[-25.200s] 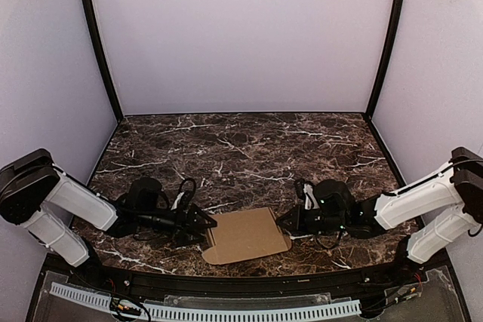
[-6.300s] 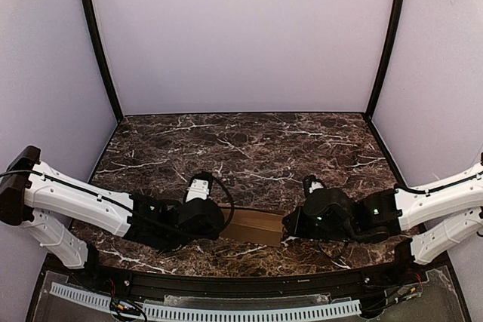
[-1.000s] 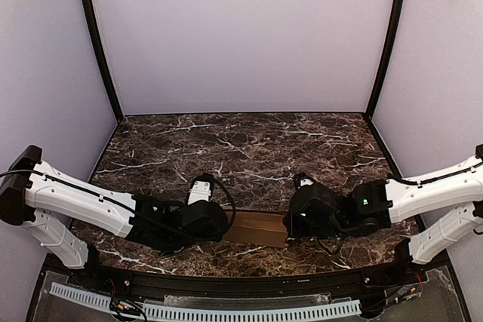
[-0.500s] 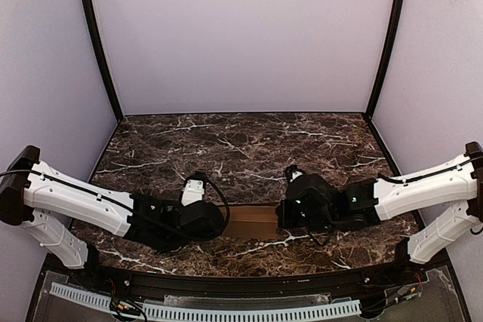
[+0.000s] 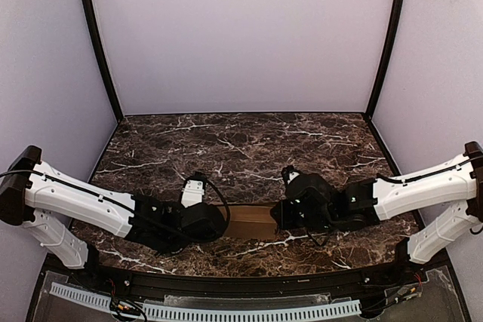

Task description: Fold the paper box

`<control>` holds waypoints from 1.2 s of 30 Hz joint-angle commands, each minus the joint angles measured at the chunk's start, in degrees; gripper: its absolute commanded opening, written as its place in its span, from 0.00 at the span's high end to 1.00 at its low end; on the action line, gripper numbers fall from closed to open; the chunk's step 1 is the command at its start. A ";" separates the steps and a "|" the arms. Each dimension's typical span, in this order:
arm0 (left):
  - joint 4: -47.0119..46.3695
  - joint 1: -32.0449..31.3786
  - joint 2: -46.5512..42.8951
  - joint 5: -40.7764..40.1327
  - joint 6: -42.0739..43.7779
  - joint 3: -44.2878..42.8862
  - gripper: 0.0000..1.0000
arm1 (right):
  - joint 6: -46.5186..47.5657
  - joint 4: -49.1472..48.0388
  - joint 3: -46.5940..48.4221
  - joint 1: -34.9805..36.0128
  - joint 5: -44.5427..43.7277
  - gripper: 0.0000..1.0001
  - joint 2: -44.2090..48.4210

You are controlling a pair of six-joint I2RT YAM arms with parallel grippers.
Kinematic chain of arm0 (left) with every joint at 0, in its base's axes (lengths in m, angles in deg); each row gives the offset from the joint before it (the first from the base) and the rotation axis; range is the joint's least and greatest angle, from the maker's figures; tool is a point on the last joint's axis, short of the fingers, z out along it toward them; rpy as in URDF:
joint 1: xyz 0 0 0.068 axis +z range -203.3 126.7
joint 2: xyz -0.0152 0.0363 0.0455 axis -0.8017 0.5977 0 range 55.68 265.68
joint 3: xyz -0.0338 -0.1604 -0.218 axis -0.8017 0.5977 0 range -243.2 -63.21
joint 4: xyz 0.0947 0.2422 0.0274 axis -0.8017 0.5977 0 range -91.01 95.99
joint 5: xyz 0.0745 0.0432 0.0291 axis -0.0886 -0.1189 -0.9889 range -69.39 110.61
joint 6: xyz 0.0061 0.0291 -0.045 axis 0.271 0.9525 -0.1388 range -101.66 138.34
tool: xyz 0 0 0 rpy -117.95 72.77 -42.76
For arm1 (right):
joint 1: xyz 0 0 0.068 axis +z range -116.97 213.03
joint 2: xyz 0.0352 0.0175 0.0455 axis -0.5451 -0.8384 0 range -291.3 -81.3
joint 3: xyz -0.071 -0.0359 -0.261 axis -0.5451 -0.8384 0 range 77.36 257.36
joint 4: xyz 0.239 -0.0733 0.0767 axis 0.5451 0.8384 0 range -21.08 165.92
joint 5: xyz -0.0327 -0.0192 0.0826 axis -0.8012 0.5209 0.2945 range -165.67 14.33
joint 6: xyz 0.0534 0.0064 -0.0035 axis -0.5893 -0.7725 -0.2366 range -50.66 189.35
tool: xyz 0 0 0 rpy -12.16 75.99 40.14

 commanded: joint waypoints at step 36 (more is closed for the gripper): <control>9.12 0.23 4.18 8.70 0.08 2.50 1.00 | -4.23 9.61 6.63 1.70 -4.32 1.00 -2.28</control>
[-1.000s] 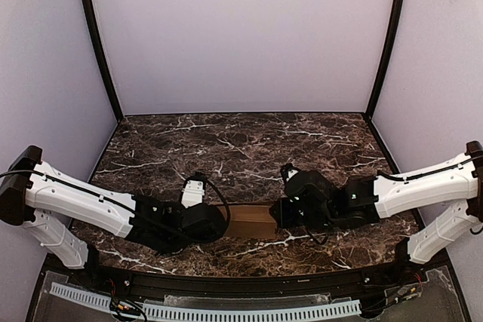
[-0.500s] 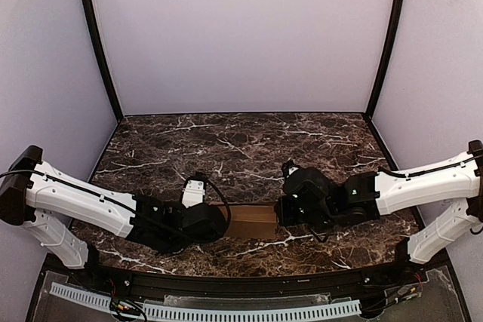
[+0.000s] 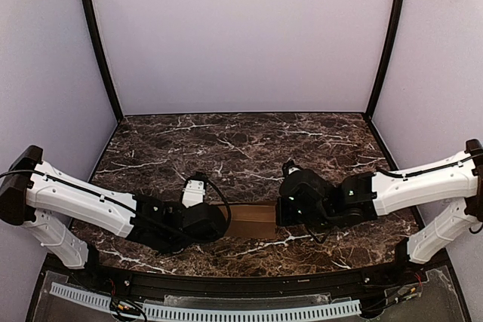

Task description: Fold the paper box

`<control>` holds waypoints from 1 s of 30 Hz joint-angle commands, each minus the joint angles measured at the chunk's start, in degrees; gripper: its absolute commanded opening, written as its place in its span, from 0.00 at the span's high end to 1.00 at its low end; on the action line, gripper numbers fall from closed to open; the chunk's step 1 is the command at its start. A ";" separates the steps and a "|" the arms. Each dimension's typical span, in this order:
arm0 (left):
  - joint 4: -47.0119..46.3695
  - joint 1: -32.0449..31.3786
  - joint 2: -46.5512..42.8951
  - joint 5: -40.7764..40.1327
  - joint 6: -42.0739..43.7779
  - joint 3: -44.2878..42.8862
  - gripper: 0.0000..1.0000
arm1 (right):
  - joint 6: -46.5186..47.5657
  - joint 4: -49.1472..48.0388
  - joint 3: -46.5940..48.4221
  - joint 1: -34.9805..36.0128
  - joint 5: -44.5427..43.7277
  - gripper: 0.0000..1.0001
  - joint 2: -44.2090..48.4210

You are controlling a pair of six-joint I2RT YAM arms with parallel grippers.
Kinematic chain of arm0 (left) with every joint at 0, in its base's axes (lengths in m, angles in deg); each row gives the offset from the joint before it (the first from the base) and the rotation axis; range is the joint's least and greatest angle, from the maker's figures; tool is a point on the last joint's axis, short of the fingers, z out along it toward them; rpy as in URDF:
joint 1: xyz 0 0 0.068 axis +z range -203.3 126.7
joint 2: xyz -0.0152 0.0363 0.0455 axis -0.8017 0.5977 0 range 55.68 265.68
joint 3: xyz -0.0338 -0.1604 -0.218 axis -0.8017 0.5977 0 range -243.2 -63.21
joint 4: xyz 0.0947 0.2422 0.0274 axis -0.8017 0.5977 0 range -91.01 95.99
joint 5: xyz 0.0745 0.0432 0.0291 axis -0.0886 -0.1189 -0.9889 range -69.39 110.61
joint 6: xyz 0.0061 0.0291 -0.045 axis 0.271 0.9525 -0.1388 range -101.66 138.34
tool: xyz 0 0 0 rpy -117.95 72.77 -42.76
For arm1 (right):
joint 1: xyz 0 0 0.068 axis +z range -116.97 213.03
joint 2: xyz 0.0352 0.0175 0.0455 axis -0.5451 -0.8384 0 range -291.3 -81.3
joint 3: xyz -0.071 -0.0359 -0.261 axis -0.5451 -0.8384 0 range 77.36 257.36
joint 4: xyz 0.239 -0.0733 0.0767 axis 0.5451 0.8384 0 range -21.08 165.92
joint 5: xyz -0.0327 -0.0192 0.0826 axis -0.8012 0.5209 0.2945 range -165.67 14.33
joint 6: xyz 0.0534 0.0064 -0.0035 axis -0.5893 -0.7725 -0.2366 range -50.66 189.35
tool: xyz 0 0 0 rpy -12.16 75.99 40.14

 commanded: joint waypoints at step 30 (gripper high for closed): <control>8.87 0.30 4.22 9.30 0.03 2.68 1.00 | -8.33 2.52 1.10 5.18 -2.23 1.00 1.17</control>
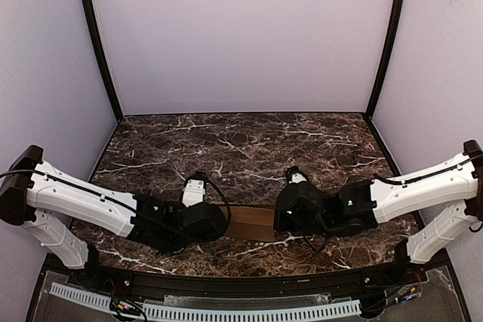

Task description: Fold the paper box

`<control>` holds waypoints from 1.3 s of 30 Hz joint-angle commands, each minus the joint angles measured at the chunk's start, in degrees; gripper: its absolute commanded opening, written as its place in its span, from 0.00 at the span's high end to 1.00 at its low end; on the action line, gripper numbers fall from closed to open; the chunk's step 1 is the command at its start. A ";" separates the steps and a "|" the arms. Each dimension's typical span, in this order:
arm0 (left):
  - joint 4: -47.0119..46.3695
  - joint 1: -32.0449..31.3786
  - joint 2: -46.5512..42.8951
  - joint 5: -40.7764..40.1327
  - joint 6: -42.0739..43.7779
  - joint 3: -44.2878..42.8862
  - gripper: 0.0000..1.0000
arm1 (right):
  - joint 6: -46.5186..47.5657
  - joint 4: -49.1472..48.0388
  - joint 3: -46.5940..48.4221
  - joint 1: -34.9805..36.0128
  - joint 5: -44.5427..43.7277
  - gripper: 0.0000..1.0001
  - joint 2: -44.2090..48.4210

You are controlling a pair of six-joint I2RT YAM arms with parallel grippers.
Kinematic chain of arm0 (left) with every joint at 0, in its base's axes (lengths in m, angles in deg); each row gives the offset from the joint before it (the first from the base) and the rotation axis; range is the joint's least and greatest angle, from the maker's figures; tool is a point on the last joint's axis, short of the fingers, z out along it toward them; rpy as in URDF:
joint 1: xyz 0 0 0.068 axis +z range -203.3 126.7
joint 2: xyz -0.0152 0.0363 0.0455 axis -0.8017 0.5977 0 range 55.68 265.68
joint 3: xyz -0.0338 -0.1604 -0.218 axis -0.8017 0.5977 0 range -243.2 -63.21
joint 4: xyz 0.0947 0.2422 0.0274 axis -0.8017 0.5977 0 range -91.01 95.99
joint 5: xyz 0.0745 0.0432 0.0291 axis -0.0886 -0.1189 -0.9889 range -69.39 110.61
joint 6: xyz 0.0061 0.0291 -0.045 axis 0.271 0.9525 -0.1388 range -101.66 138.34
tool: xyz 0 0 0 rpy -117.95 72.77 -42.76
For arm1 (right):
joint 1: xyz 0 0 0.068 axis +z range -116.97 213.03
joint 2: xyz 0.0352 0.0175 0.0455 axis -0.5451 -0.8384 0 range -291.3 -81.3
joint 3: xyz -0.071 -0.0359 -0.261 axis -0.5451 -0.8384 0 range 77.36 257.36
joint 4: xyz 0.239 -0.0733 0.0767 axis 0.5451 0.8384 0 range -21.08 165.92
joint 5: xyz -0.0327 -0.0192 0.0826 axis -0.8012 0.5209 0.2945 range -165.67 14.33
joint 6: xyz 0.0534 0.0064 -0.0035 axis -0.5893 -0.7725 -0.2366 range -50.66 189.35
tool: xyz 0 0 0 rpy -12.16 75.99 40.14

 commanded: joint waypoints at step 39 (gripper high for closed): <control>9.20 0.24 6.01 9.34 0.95 1.53 0.99 | -10.82 -2.36 -9.74 -6.17 12.73 1.00 7.21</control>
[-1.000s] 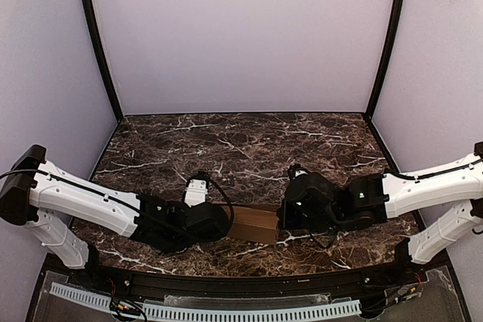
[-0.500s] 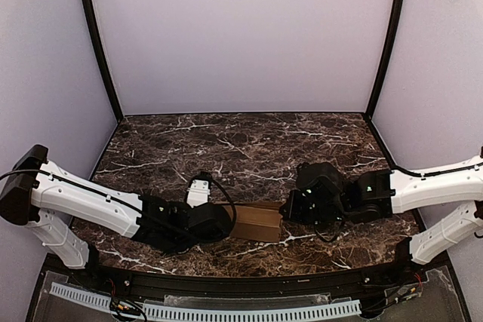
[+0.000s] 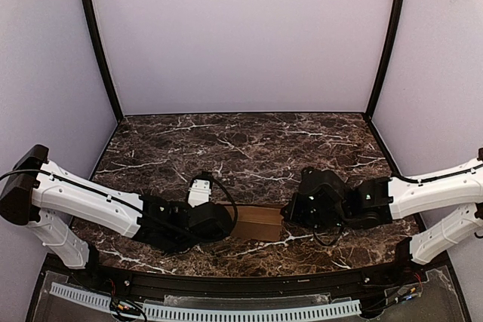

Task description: Fold the paper box

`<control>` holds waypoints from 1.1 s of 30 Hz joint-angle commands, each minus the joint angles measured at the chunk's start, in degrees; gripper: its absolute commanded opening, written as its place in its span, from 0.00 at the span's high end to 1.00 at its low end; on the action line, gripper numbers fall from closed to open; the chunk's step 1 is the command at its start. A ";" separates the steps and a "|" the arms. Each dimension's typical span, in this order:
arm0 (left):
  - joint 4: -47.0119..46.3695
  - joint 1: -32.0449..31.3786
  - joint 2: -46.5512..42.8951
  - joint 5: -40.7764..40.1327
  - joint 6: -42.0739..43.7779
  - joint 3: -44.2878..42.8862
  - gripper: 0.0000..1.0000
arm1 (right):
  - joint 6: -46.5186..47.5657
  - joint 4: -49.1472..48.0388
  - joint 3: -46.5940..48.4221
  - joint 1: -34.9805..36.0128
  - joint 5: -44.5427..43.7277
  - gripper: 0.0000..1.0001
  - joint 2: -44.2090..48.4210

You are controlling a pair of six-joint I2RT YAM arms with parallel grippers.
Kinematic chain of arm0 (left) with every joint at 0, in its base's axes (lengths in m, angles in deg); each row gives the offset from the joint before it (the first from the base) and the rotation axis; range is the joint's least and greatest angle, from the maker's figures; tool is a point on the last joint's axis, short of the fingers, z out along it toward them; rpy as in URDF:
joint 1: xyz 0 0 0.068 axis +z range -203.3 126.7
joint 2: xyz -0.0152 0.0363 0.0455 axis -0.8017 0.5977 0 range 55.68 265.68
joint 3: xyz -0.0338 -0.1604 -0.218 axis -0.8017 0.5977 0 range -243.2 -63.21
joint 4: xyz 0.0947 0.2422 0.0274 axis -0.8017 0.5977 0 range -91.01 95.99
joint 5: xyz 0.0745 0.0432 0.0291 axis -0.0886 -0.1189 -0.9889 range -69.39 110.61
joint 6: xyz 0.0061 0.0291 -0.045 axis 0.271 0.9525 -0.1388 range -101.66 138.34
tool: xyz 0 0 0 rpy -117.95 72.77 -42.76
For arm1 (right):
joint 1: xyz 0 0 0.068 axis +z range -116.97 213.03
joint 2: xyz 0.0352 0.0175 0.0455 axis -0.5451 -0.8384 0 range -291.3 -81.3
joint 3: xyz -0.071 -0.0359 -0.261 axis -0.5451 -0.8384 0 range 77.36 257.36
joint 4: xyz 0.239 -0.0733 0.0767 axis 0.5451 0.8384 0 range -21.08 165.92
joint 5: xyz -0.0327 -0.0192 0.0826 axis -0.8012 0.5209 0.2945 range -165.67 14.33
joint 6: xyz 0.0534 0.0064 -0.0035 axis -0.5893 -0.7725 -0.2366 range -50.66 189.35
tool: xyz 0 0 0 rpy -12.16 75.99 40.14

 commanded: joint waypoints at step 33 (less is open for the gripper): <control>12.55 0.32 3.95 9.53 -1.96 2.32 1.00 | -9.58 16.37 -6.03 8.13 -9.67 1.00 -1.67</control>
